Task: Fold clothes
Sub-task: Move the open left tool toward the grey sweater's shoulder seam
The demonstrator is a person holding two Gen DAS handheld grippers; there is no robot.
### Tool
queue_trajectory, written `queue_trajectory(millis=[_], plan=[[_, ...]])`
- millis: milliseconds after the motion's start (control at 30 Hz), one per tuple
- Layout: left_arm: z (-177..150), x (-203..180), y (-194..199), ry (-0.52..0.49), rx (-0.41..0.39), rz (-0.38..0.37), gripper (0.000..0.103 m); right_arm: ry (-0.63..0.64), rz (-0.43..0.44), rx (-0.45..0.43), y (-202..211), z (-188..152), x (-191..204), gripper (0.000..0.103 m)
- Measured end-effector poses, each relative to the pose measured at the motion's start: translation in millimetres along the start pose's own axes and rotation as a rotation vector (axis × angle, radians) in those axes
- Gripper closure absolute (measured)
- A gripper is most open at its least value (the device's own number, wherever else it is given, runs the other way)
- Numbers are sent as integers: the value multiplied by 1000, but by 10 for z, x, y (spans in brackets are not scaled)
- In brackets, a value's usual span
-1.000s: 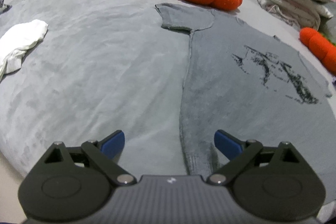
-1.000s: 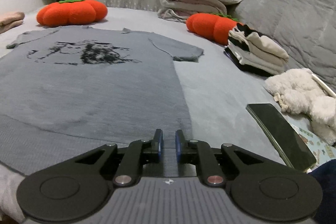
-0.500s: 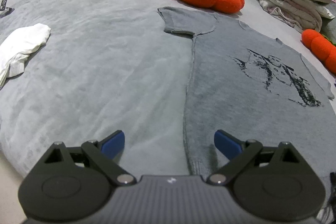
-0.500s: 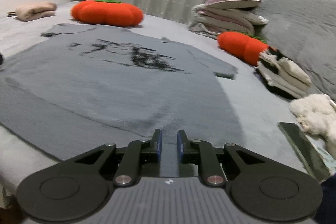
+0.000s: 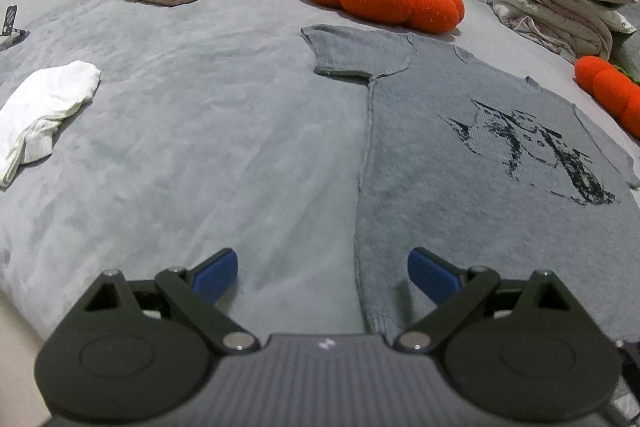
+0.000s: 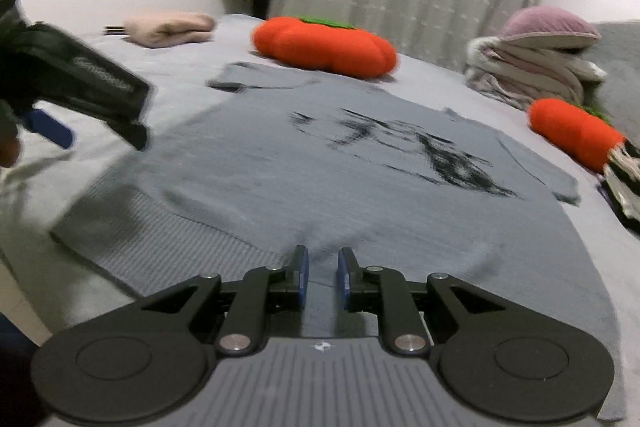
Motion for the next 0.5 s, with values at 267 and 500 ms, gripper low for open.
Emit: queue_trajectory(millis=[267,500], plan=[[3,7,-5,2,4,-5,7,47,124,-21,-66,208,651,86],[4,50,-11,6,3,-5,7,100,233,-40,-4,199,1050,82]])
Point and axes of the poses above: each gripper's, at about its wrist camera, not at the fingertips, and y roughly against the way its jaws point, x to its left, z to its top, the point moved 10 cm from there along -y, roughly the way its jaws point, and after that the axes turned 5 degrees about x, right-handed, at the moved point
